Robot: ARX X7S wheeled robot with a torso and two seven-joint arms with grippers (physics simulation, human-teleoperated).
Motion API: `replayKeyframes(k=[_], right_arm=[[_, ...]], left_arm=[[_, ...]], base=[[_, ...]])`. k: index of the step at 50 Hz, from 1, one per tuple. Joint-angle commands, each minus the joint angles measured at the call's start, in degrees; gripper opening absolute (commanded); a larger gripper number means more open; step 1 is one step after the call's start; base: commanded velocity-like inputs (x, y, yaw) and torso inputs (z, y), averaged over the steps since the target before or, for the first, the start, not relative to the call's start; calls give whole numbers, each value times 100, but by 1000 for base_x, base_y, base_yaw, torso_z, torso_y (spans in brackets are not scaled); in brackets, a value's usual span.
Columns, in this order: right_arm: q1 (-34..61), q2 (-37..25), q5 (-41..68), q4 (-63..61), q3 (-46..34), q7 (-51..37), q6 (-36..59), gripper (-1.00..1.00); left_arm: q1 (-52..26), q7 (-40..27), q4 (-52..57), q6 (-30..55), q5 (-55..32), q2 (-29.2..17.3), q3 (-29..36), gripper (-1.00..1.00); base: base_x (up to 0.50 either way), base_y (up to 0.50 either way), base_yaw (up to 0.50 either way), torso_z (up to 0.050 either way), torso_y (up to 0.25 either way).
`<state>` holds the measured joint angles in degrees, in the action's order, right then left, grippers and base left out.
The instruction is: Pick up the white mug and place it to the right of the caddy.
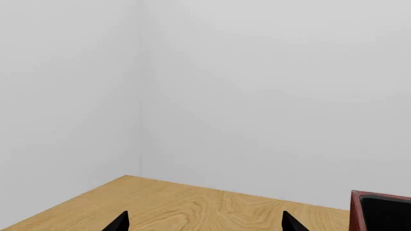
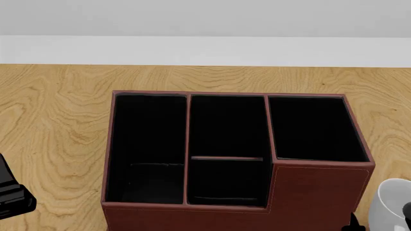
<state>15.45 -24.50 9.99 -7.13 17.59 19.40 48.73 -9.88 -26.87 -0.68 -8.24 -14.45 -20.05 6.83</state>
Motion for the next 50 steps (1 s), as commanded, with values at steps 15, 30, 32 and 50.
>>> replayKeyframes(k=[15, 30, 32, 50], right_arm=[[-87, 119, 87, -773, -267, -14, 187, 100], [-47, 152, 110, -1091, -427, -36, 248, 100], [-33, 179, 108, -1129, -488, -43, 237, 100], [119, 281, 146, -1372, -758, -57, 181, 100]], left_arm=[[35, -47, 105, 68, -29, -18, 34, 100], [19, -65, 158, 118, -58, -22, 56, 100], [19, -65, 161, 116, -57, -23, 61, 100], [24, -45, 6, -16, -74, -24, 51, 100]], base=[[0, 0, 0, 0, 0], [0, 0, 0, 0, 0], [0, 0, 0, 0, 0], [0, 0, 0, 0, 0]])
